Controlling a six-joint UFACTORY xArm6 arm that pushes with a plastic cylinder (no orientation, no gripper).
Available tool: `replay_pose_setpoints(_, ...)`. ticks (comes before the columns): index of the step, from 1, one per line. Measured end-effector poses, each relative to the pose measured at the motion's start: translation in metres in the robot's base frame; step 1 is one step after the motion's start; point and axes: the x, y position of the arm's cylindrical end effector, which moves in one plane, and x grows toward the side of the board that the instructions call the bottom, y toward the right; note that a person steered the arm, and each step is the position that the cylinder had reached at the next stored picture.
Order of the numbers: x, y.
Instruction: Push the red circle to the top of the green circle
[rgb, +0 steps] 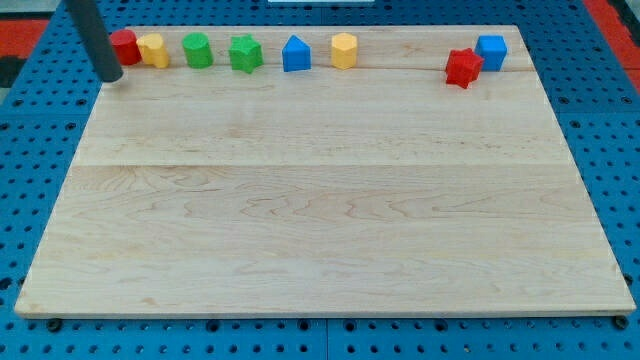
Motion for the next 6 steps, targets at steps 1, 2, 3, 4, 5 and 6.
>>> replay_pose_setpoints(1,-0.007,-0.015)
replay_pose_setpoints(2,-0.052,-0.001)
replay_pose_setpoints(3,-0.067,0.000)
replay_pose_setpoints(4,-0.070,-0.012)
replay_pose_setpoints(5,-0.085,-0.002)
replay_pose_setpoints(6,-0.087,0.044)
